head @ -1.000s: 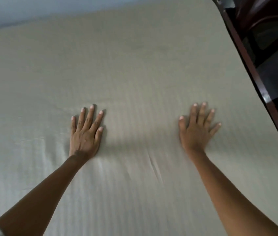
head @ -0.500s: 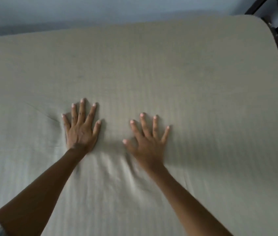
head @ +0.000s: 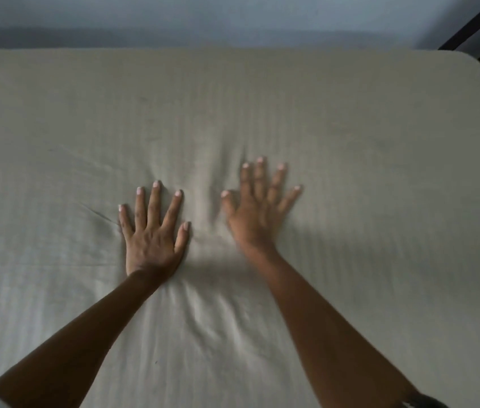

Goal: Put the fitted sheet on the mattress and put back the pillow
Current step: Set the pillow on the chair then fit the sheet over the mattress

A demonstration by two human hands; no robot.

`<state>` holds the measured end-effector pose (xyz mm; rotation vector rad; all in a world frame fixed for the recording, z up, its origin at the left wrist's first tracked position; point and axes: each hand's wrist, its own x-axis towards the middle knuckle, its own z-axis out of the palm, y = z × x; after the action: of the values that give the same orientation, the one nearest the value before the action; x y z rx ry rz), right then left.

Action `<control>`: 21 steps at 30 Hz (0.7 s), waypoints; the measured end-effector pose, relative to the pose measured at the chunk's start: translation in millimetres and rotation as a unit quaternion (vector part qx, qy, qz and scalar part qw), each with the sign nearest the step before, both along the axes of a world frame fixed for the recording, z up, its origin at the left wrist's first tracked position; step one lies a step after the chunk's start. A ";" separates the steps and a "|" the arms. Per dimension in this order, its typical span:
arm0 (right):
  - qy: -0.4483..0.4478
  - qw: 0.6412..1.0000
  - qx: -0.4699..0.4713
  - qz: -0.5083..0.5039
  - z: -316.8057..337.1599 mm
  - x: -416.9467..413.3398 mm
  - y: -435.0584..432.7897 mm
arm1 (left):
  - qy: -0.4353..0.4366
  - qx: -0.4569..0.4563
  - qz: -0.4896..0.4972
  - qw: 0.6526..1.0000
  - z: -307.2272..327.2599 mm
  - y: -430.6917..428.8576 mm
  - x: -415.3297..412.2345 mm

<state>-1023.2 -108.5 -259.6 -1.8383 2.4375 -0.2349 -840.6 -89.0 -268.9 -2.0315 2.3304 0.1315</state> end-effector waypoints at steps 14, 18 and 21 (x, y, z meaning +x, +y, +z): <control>-0.016 0.985 0.076 -0.154 18.5 -130.4 -88.5 | 0.020 -0.014 0.002 1.000 -4.4 -1.4 -0.6; 0.009 0.998 0.043 -0.054 6.8 -52.4 -99.0 | 0.026 -0.022 0.001 0.999 -10.4 -1.0 -0.1; 0.021 0.998 0.026 0.052 4.5 11.1 -93.2 | 0.041 -0.029 -0.001 0.999 -10.7 -1.3 0.9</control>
<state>-1012.1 -201.7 -255.1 -1.9584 2.3418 -0.1255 -839.7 -90.3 -279.6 -2.0893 2.4114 0.1520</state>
